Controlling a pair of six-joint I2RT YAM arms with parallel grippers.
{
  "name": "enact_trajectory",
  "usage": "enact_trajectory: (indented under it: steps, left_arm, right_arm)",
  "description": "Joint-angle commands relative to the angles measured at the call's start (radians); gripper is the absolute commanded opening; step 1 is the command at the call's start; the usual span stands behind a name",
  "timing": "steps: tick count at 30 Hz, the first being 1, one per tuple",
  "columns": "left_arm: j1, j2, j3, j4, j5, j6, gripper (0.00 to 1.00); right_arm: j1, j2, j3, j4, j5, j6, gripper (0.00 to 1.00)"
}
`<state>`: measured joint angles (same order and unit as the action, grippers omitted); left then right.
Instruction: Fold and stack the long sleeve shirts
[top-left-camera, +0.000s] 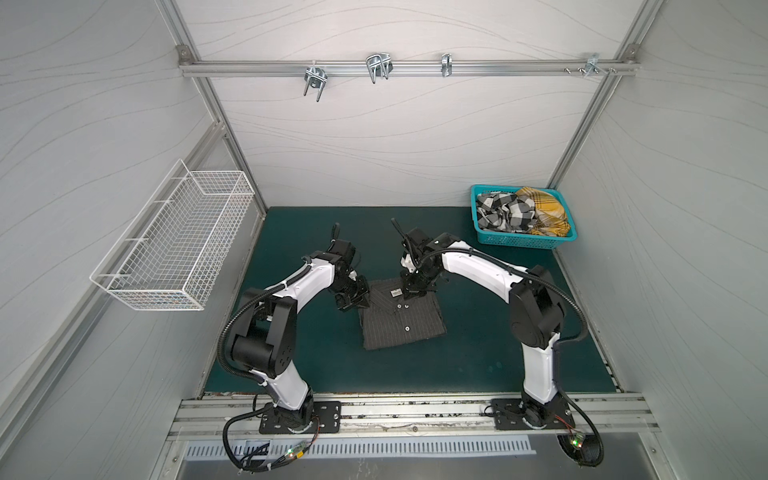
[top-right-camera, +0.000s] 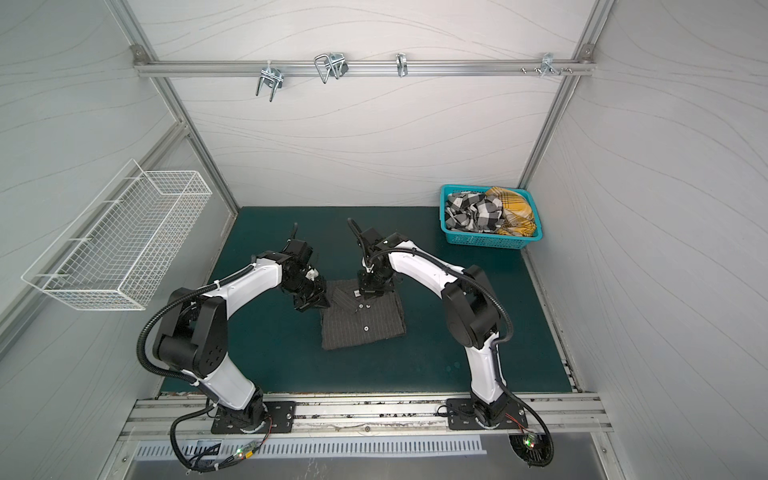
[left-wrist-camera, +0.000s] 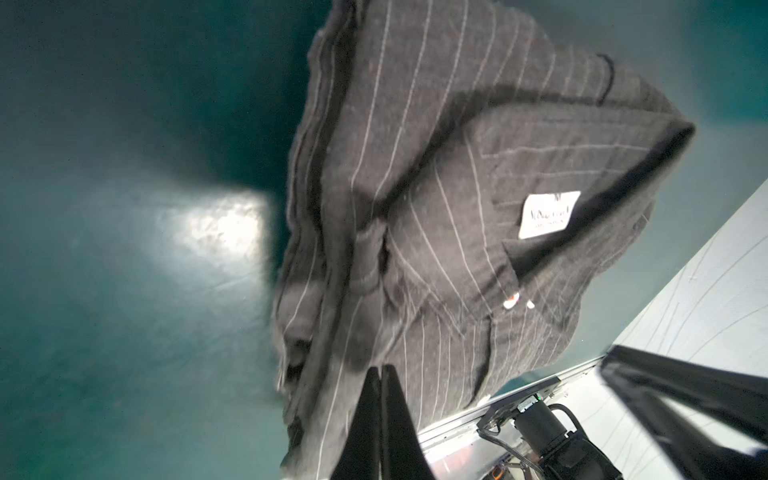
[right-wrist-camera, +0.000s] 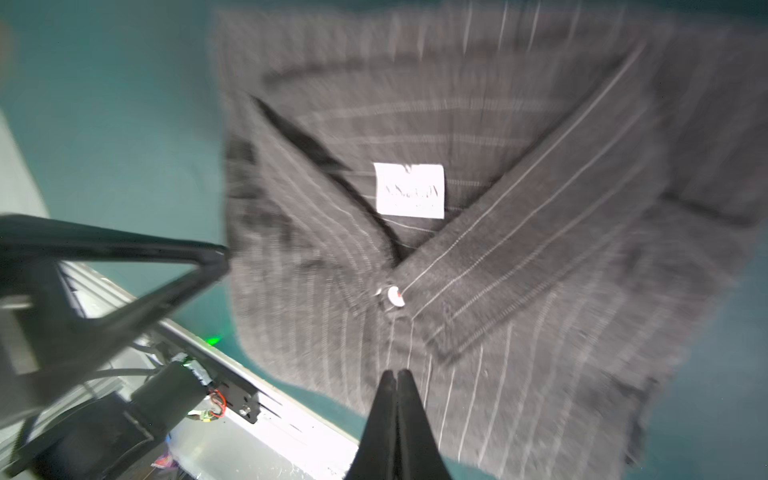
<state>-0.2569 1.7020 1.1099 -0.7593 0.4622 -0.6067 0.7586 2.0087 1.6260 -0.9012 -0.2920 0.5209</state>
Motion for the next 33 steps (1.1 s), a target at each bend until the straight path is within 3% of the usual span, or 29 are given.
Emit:
enact_trajectory:
  steps: [1, 8, 14, 15, 18, 20, 23, 27, 33]
  left_arm:
    - [0.008, 0.092, 0.050, 0.052, 0.003, 0.006, 0.00]
    - [0.016, 0.240, 0.131, 0.058, -0.039, 0.044, 0.00]
    - [0.016, 0.286, 0.167, 0.075, -0.012, 0.042, 0.00]
    - [0.016, 0.274, 0.174, 0.066, -0.004, 0.041, 0.03]
    - [0.016, 0.186, 0.186, 0.025, -0.001, 0.041, 0.23]
    - [0.016, 0.105, 0.185, -0.015, -0.015, 0.039, 0.27]
    - [0.015, 0.002, 0.164, -0.078, -0.027, 0.041, 0.21]
    - [-0.005, -0.081, 0.041, -0.038, 0.079, -0.007, 0.09]
    - [-0.089, -0.070, -0.064, 0.086, 0.159, -0.090, 0.00]
  right_arm:
    - [-0.022, 0.031, -0.049, 0.038, -0.035, 0.037, 0.06]
    - [-0.070, 0.116, -0.098, 0.062, -0.044, 0.004, 0.05]
    - [-0.078, 0.053, -0.129, 0.038, -0.031, -0.011, 0.06]
    - [-0.078, 0.032, -0.126, 0.023, -0.022, -0.014, 0.06]
    - [-0.079, -0.045, -0.119, -0.021, 0.009, -0.021, 0.09]
    - [-0.078, -0.099, -0.121, -0.057, 0.038, -0.025, 0.11]
    - [-0.076, -0.172, -0.157, -0.081, 0.055, -0.027, 0.13]
    - [-0.061, -0.245, -0.228, -0.072, 0.029, -0.010, 0.14]
    - [-0.056, -0.260, -0.337, -0.008, -0.003, 0.027, 0.14]
